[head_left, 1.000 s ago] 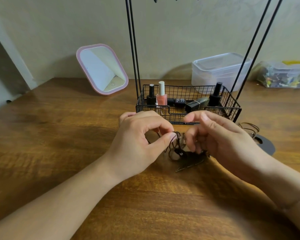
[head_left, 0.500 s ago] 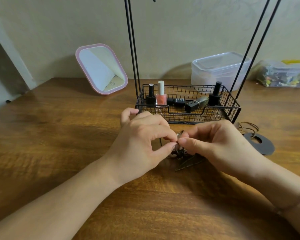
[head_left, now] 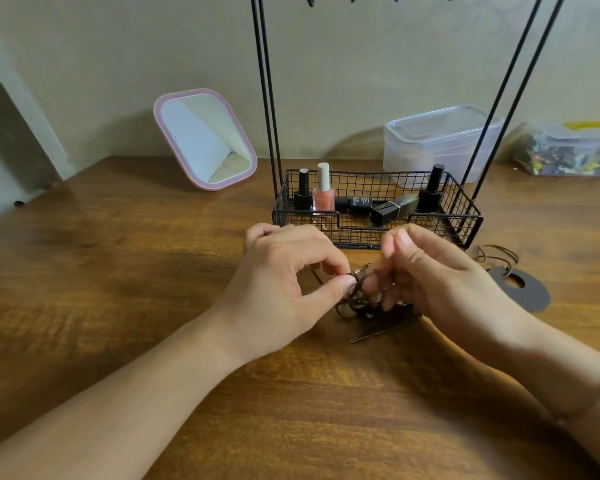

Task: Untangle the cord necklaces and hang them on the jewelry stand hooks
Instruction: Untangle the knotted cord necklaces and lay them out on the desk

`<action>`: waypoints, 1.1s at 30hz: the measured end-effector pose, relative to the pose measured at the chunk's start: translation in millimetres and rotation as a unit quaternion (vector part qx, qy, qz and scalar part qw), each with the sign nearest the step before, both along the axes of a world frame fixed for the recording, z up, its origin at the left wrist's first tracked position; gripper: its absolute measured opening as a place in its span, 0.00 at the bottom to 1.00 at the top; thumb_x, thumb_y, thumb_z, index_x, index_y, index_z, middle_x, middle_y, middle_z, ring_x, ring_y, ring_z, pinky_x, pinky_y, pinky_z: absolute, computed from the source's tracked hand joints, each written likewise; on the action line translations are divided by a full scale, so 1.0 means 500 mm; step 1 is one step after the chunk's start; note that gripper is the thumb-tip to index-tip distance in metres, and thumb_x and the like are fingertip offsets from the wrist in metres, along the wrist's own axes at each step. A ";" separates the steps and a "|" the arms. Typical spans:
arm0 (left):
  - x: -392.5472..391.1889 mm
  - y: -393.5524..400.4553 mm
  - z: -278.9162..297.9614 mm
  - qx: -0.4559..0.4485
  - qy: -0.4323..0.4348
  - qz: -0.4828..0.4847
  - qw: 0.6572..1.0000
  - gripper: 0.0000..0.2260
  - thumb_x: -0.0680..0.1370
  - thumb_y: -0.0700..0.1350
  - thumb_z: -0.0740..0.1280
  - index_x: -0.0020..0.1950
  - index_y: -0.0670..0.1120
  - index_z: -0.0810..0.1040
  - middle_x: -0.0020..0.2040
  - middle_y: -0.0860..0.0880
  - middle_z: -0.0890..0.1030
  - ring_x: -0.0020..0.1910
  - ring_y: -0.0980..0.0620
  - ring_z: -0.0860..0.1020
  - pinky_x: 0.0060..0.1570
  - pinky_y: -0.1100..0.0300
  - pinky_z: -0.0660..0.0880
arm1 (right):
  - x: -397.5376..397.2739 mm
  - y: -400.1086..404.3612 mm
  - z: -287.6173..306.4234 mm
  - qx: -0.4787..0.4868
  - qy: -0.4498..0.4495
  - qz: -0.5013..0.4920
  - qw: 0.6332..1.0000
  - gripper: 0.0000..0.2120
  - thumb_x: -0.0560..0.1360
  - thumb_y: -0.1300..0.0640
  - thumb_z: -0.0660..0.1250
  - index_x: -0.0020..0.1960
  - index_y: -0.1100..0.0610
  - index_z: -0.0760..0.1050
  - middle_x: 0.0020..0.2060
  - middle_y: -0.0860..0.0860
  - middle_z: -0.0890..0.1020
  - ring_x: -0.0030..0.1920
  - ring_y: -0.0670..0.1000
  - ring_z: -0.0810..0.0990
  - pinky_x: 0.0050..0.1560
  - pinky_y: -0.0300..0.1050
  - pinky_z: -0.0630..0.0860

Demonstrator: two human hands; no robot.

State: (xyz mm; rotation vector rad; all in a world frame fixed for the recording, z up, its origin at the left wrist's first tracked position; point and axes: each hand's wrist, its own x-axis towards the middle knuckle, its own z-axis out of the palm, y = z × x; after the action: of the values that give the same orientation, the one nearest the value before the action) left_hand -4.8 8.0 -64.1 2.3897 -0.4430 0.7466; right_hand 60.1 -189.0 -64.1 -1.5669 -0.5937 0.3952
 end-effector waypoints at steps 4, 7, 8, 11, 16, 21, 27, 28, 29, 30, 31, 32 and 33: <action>0.002 0.000 -0.001 0.008 0.002 -0.012 1.000 0.05 0.74 0.53 0.70 0.43 0.53 0.82 0.42 0.60 0.80 0.48 0.59 0.78 0.58 0.42 0.69 | -0.007 0.003 -0.001 -0.072 -0.102 0.032 0.992 0.30 0.66 0.27 0.66 0.53 0.51 0.74 0.41 0.51 0.84 0.43 0.51 0.83 0.43 0.47 0.79; 0.003 0.003 -0.001 0.006 -0.001 -0.016 1.000 0.04 0.74 0.52 0.72 0.43 0.53 0.82 0.42 0.60 0.80 0.47 0.59 0.78 0.58 0.42 0.69 | -0.014 0.002 -0.001 -0.098 -0.148 0.037 0.983 0.27 0.64 0.31 0.73 0.53 0.48 0.75 0.44 0.52 0.84 0.45 0.55 0.84 0.46 0.58 0.82; 0.002 0.002 -0.001 0.003 0.002 -0.012 1.000 0.04 0.74 0.52 0.72 0.43 0.53 0.82 0.42 0.60 0.80 0.48 0.59 0.78 0.58 0.43 0.69 | -0.019 0.003 0.000 -0.117 -0.167 0.028 0.979 0.25 0.64 0.32 0.74 0.53 0.47 0.76 0.45 0.51 0.84 0.45 0.53 0.84 0.47 0.58 0.82; 0.000 -0.002 -0.001 0.002 0.003 -0.002 1.000 0.02 0.74 0.51 0.71 0.42 0.54 0.81 0.42 0.60 0.80 0.47 0.59 0.78 0.58 0.44 0.70 | -0.030 0.010 0.007 -0.176 -0.241 -0.009 0.954 0.20 0.65 0.34 0.71 0.51 0.45 0.80 0.42 0.44 0.84 0.44 0.45 0.82 0.43 0.46 0.80; 0.003 0.009 -0.003 -0.007 0.027 0.001 1.000 0.04 0.75 0.53 0.68 0.42 0.54 0.80 0.41 0.59 0.79 0.47 0.57 0.78 0.58 0.44 0.71 | -0.021 0.002 0.007 -0.195 -0.257 -0.019 0.946 0.07 0.75 0.52 0.69 0.50 0.42 0.82 0.42 0.36 0.84 0.43 0.37 0.82 0.42 0.31 0.77; 0.007 0.019 0.004 -0.027 0.047 -0.026 0.998 0.04 0.76 0.49 0.66 0.42 0.50 0.78 0.41 0.56 0.78 0.46 0.53 0.77 0.48 0.55 0.76 | -0.012 0.000 0.004 -0.065 -0.123 -0.055 0.989 0.07 0.77 0.56 0.65 0.49 0.54 0.82 0.41 0.49 0.87 0.43 0.46 0.85 0.44 0.41 0.82; -0.004 0.029 0.017 -0.170 0.143 -0.217 0.951 0.05 0.76 0.45 0.64 0.45 0.45 0.76 0.48 0.47 0.81 0.48 0.44 0.77 0.50 0.54 0.75 | 0.019 -0.007 0.012 0.246 0.189 0.000 0.951 0.09 0.79 0.60 0.58 0.43 0.56 0.75 0.38 0.53 0.77 0.41 0.50 0.78 0.43 0.45 0.78; -0.003 0.028 0.014 -0.191 0.156 -0.232 0.941 0.05 0.76 0.45 0.64 0.44 0.45 0.75 0.50 0.47 0.80 0.49 0.39 0.76 0.51 0.50 0.74 | 0.022 -0.010 0.013 0.270 0.219 0.021 0.937 0.09 0.79 0.59 0.57 0.43 0.55 0.73 0.38 0.52 0.76 0.41 0.50 0.77 0.43 0.44 0.79; 0.000 0.026 0.011 -0.205 0.165 -0.237 0.935 0.05 0.76 0.45 0.64 0.44 0.45 0.75 0.52 0.48 0.80 0.50 0.35 0.74 0.53 0.46 0.73 | 0.024 -0.013 0.015 0.286 0.242 0.036 0.926 0.09 0.79 0.58 0.56 0.43 0.55 0.73 0.39 0.51 0.76 0.41 0.50 0.77 0.42 0.44 0.79; 0.002 0.024 0.007 -0.221 0.174 -0.241 0.929 0.05 0.76 0.45 0.64 0.43 0.45 0.74 0.53 0.48 0.80 0.53 0.34 0.73 0.56 0.44 0.72 | 0.025 -0.015 0.015 0.296 0.257 0.045 0.919 0.10 0.80 0.58 0.56 0.43 0.54 0.73 0.39 0.51 0.76 0.41 0.50 0.78 0.42 0.44 0.79; 0.004 0.023 0.004 -0.247 0.184 -0.247 0.919 0.04 0.76 0.45 0.64 0.43 0.45 0.75 0.54 0.48 0.80 0.55 0.36 0.74 0.58 0.45 0.72 | 0.026 -0.018 0.016 0.300 0.265 0.049 0.915 0.10 0.80 0.57 0.56 0.43 0.54 0.73 0.40 0.51 0.77 0.41 0.50 0.78 0.42 0.44 0.79; 0.006 0.023 0.002 -0.285 0.196 -0.258 0.902 0.04 0.76 0.44 0.64 0.44 0.45 0.76 0.54 0.48 0.81 0.56 0.40 0.76 0.59 0.50 0.73 | 0.026 -0.020 0.016 0.299 0.267 0.050 0.915 0.10 0.80 0.57 0.56 0.43 0.54 0.73 0.40 0.51 0.77 0.41 0.50 0.79 0.42 0.45 0.79; 0.006 0.022 0.002 -0.326 0.209 -0.273 0.880 0.03 0.75 0.43 0.64 0.44 0.46 0.77 0.52 0.47 0.81 0.56 0.45 0.78 0.59 0.54 0.73 | 0.025 -0.020 0.017 0.299 0.266 0.050 0.915 0.10 0.80 0.57 0.56 0.43 0.54 0.73 0.40 0.51 0.77 0.41 0.51 0.79 0.42 0.46 0.79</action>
State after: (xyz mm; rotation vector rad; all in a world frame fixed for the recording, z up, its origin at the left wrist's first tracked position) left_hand -1.6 19.2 -63.1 1.5986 -0.5388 0.0742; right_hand 72.5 -199.0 -55.5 -0.7908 -0.3209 0.6233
